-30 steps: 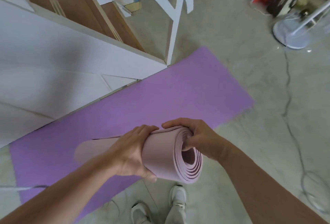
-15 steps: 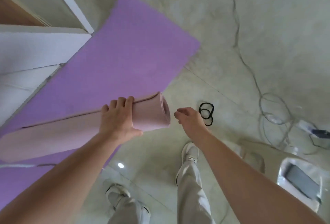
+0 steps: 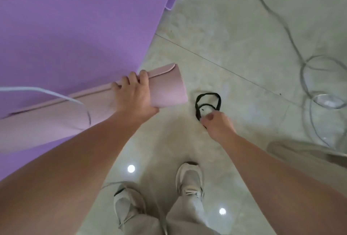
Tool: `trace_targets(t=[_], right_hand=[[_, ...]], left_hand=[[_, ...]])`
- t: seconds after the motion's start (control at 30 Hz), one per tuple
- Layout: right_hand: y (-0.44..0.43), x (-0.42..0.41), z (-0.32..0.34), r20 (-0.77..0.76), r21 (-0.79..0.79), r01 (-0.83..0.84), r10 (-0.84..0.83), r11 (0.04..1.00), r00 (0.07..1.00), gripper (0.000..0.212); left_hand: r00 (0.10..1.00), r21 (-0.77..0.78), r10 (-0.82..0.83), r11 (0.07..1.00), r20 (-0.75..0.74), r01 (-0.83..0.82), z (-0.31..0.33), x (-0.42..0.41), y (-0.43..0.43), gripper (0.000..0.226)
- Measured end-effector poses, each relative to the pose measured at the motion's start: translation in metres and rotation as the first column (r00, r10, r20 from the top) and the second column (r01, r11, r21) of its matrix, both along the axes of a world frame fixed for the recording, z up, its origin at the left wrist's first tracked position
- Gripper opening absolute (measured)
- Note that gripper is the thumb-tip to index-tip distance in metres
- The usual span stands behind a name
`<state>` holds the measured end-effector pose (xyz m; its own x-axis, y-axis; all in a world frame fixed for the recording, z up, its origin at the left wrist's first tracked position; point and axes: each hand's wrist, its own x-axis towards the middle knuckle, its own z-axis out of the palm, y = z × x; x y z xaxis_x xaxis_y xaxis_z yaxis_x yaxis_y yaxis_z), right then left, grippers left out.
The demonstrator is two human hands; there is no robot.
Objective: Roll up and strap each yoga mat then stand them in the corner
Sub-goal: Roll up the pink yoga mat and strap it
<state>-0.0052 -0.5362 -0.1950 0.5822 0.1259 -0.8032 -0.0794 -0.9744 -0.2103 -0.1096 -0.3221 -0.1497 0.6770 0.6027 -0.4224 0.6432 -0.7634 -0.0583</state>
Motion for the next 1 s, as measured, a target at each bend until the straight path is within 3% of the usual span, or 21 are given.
trace_targets(t=[0.23,0.37,0.43,0.53,0.73,0.83,0.9,1.0], right_hand=[[0.044,0.027,-0.102,0.212,-0.062,-0.016,0.029,0.998,0.977,0.041],[0.052,0.028,-0.095,0.254,-0.102,-0.06,0.084,0.993,0.963,0.018],[0.058,0.028,-0.064,0.234,0.019,0.031,-0.035,0.999,0.972,0.005],[0.073,0.022,0.002,0.116,0.354,0.238,-0.295,0.905,0.948,0.014],[0.15,-0.016,0.174,-0.068,0.681,0.247,-0.277,0.689,0.958,0.013],[0.197,-0.051,0.265,-0.003,0.781,0.051,-0.079,0.623,0.997,0.017],[0.231,-0.087,0.319,0.122,0.826,-0.152,0.091,0.543,0.988,0.026],[0.277,-0.153,0.385,0.492,0.759,-0.574,0.306,0.309,0.815,0.02]], left_hand=[[0.998,0.042,-0.057,0.997,0.01,0.057,-0.081,0.011,0.004,0.098],[0.998,0.046,-0.058,0.997,0.036,0.057,-0.081,0.009,0.007,0.099],[0.998,0.023,-0.055,0.998,0.031,0.054,-0.062,0.005,0.01,0.1],[0.998,-0.011,-0.02,1.0,0.058,0.02,-0.017,-0.004,0.019,0.098],[0.954,-0.177,0.206,0.97,0.219,-0.169,0.12,-0.05,0.077,0.106],[0.818,-0.338,0.46,0.874,0.346,-0.349,0.198,-0.101,0.119,0.113],[0.657,-0.458,0.633,0.765,0.41,-0.452,0.247,-0.146,0.139,0.107],[0.336,-0.632,0.826,0.562,0.452,-0.533,0.302,-0.223,0.149,0.096]])
